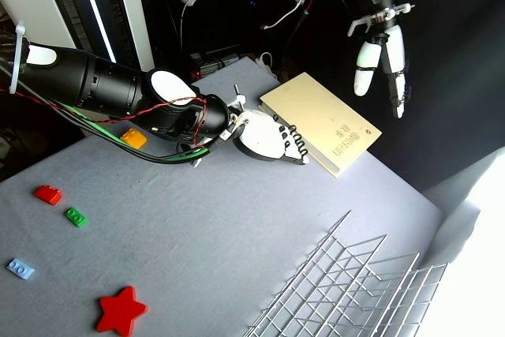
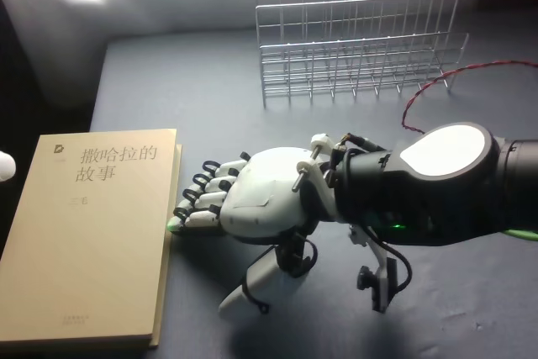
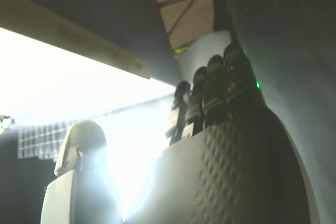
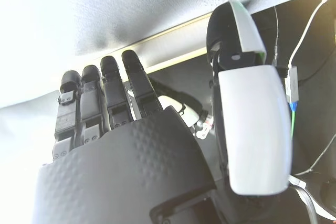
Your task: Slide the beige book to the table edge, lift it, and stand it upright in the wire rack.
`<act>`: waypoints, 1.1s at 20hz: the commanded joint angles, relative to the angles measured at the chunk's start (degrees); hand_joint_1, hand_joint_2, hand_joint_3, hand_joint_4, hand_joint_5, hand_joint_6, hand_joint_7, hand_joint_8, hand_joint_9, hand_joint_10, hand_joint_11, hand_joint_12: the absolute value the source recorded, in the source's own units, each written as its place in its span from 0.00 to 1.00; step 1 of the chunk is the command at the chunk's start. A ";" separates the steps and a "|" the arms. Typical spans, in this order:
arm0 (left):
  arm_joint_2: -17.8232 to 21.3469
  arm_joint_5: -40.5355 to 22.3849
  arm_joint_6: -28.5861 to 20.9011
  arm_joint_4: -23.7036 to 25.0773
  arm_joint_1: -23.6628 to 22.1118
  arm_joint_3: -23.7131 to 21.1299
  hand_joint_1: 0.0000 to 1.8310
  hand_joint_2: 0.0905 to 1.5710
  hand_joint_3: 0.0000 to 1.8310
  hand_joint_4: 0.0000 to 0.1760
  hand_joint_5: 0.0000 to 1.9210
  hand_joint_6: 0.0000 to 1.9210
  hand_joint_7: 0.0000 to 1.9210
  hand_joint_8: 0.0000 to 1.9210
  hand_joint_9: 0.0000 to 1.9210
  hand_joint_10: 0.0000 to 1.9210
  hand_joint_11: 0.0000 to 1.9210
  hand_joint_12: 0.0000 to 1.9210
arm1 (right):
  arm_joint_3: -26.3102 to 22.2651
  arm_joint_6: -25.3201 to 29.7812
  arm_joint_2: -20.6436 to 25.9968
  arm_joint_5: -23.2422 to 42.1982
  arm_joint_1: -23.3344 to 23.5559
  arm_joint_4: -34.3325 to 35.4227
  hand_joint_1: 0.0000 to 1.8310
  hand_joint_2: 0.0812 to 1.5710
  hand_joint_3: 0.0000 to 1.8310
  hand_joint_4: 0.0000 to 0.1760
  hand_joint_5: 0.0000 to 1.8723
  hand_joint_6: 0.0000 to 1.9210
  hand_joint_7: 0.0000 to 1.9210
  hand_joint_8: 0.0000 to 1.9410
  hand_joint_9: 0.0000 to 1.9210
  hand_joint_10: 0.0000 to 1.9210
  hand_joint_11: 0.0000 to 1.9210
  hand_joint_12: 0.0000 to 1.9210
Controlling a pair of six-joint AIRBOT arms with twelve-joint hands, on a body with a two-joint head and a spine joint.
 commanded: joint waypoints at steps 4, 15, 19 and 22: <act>-1.27 -8.97 -7.97 -0.55 3.14 2.12 0.16 0.72 0.00 0.37 0.00 0.00 0.00 0.00 0.00 0.00 0.00 0.00 | -0.53 0.30 3.74 2.63 1.22 0.56 0.08 0.66 0.00 0.00 0.02 0.00 0.02 0.00 0.01 0.00 0.00 0.02; -6.11 -16.80 -29.95 -0.57 12.40 6.88 0.33 0.64 0.00 0.37 0.00 0.00 0.00 0.00 0.00 0.00 0.00 0.00 | -12.16 -2.27 25.11 11.96 1.07 0.56 0.10 0.66 0.00 0.00 0.02 0.00 0.02 0.00 0.02 0.00 0.00 0.04; -6.66 -17.61 -33.24 -0.58 12.99 7.02 0.38 0.62 0.00 0.38 0.00 0.00 0.00 0.00 0.00 0.00 0.00 0.00 | -15.24 -2.11 33.73 17.79 0.90 0.59 0.09 0.67 0.00 0.00 0.01 0.00 0.02 0.00 0.02 0.00 0.01 0.01; -7.25 -17.92 -34.58 -0.59 13.01 7.03 0.43 0.61 0.00 0.42 0.00 0.00 0.00 0.00 0.00 0.00 0.00 0.00 | -16.86 -1.78 39.36 21.83 1.86 0.61 0.10 0.66 0.00 0.00 0.00 0.00 0.02 0.00 0.00 0.00 0.00 0.00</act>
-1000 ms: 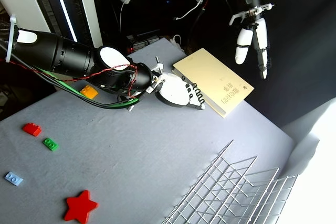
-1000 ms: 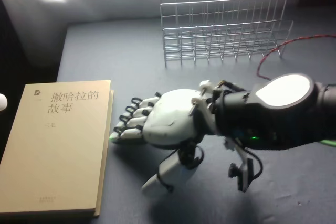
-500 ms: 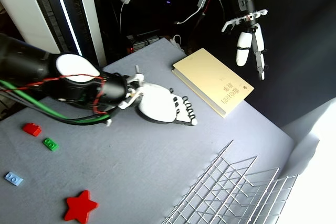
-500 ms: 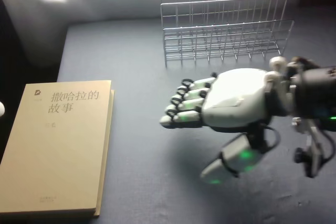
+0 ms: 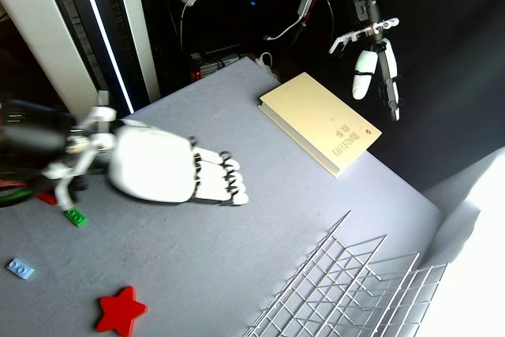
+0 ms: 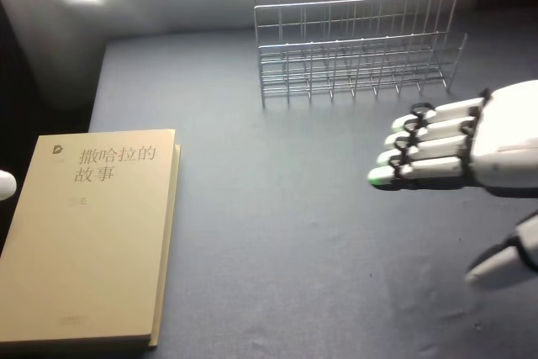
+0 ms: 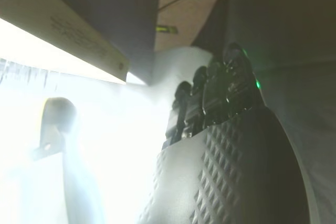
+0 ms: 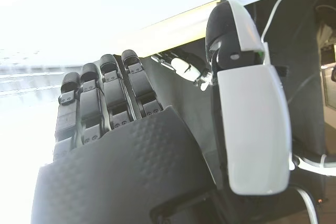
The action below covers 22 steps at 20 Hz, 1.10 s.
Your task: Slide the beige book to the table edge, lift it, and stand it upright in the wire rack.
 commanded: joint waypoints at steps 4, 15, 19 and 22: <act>-0.86 -4.75 -3.01 -1.55 0.09 0.39 0.48 0.59 0.00 0.42 0.00 0.00 0.00 0.00 0.00 0.00 0.01 0.01 | -1.35 0.34 6.58 4.48 0.63 2.27 0.13 0.67 0.00 0.00 0.00 0.00 0.00 0.00 0.00 0.00 0.00 0.00; -2.08 0.98 -12.11 -1.55 -3.26 0.43 0.58 0.57 0.00 0.43 0.00 0.00 0.00 0.00 0.00 0.00 0.01 0.01 | -6.03 4.37 5.25 -10.99 0.92 2.28 0.09 0.67 0.00 0.00 0.00 0.00 0.00 0.00 0.00 0.00 0.00 0.00; -2.18 2.67 -15.84 -1.55 -4.36 0.40 0.60 0.57 0.00 0.36 0.01 0.00 0.00 0.00 0.01 0.00 0.01 0.01 | -8.15 10.38 5.57 -12.30 1.31 2.28 0.09 0.68 0.00 0.00 0.00 0.00 0.02 0.00 0.01 0.00 0.00 0.00; -2.36 3.61 -17.06 -1.55 -5.37 0.33 0.61 0.58 0.00 0.26 0.03 0.00 0.03 0.00 0.03 0.00 0.00 0.13 | -9.18 12.02 5.90 -14.63 1.29 2.30 0.11 0.67 0.00 0.00 0.01 0.00 0.02 0.00 0.01 0.00 0.01 0.00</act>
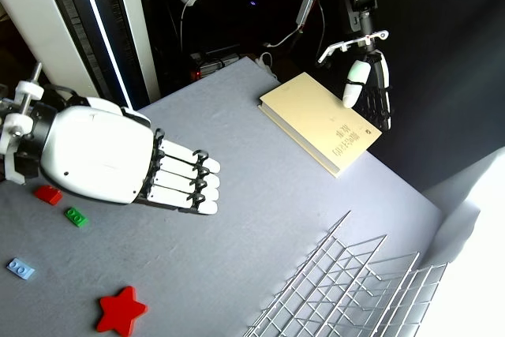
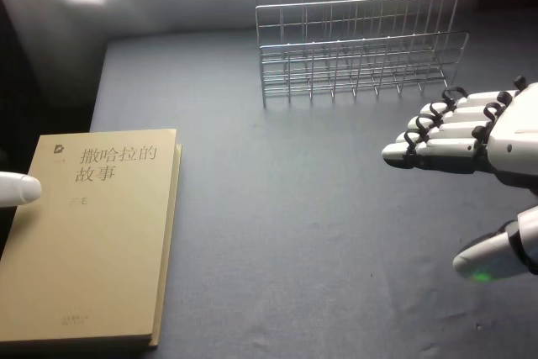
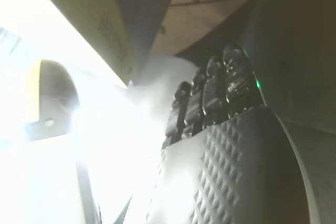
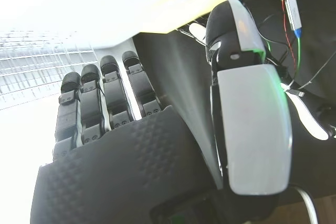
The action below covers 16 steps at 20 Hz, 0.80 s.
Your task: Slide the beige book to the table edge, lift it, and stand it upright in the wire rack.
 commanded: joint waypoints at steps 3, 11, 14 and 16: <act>-0.23 -3.50 -1.37 -1.17 -0.90 0.41 0.60 0.57 0.00 0.28 0.06 0.01 0.08 0.01 0.07 0.01 0.00 0.30 | -0.31 1.01 0.75 -0.58 0.62 1.43 0.12 0.67 0.00 0.00 0.01 0.00 0.01 0.00 0.00 0.00 0.00 0.00; -1.37 -3.51 -1.78 -1.15 -1.71 1.06 0.61 0.57 0.00 0.26 0.09 0.00 0.12 0.00 0.11 0.01 0.00 0.53 | -0.59 -0.89 0.96 0.29 0.21 1.42 0.11 0.68 0.00 0.00 0.00 0.00 0.00 0.00 0.00 0.00 0.00 0.00; -1.94 -3.69 -1.77 -1.13 -1.76 1.26 0.61 0.57 0.00 0.28 0.09 0.00 0.12 0.00 0.11 0.01 0.00 0.51 | -0.84 -1.44 0.96 0.32 0.21 1.42 0.10 0.67 0.00 0.00 0.00 0.00 0.00 0.00 0.00 0.00 0.00 0.00; -2.28 -3.85 -1.72 -1.11 -1.75 1.39 0.60 0.57 0.00 0.28 0.08 0.00 0.11 0.00 0.11 0.00 0.00 0.49 | -1.00 -1.93 0.97 0.44 0.20 1.42 0.10 0.68 0.00 0.00 0.00 0.00 0.00 0.00 0.00 0.00 0.00 0.00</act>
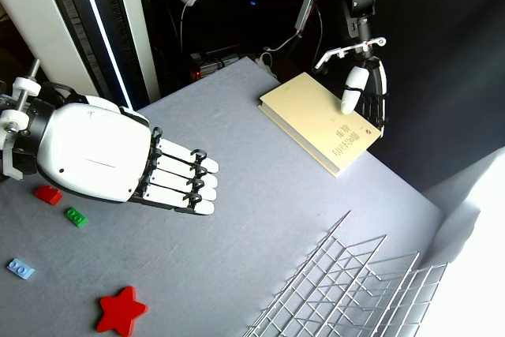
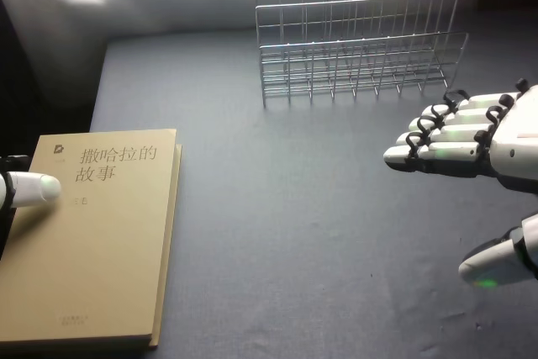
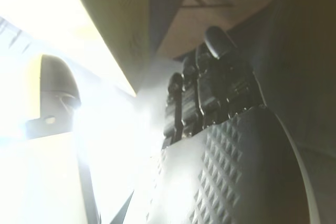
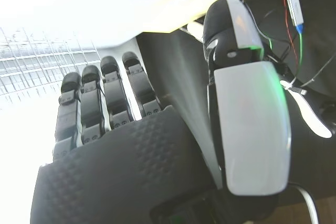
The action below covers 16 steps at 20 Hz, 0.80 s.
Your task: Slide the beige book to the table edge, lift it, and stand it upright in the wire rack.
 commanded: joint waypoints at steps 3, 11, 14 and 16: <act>-0.03 -4.49 -0.51 -1.09 -0.44 0.62 0.59 0.57 0.00 0.27 0.09 0.00 0.11 0.00 0.11 0.00 0.00 0.48 | -0.27 -0.49 0.47 0.27 0.42 1.23 0.11 0.67 0.00 0.00 0.00 0.00 0.00 0.00 0.00 0.00 0.00 0.00; -1.05 -4.26 0.31 -1.08 -2.49 0.37 0.60 0.56 0.00 0.31 0.08 0.00 0.11 0.00 0.11 0.00 0.00 0.49 | -0.27 -1.35 0.45 0.32 0.41 1.22 0.11 0.67 0.00 0.00 0.00 0.00 0.00 0.00 0.00 0.00 0.00 0.00; -1.13 -4.25 0.39 -1.08 -2.43 0.38 0.60 0.57 0.00 0.22 0.10 0.00 0.12 0.00 0.11 0.00 0.00 0.51 | -0.27 -1.59 0.44 0.33 0.41 1.22 0.11 0.67 0.00 0.00 0.00 0.00 0.00 0.00 0.00 0.00 0.00 0.00; -1.18 -4.26 0.45 -1.08 -2.37 0.31 0.61 0.57 0.00 0.21 0.10 0.00 0.12 0.00 0.11 0.00 0.00 0.51 | -0.27 -1.66 0.44 0.33 0.40 1.22 0.12 0.67 0.00 0.00 0.00 0.00 0.00 0.00 0.00 0.00 0.00 0.00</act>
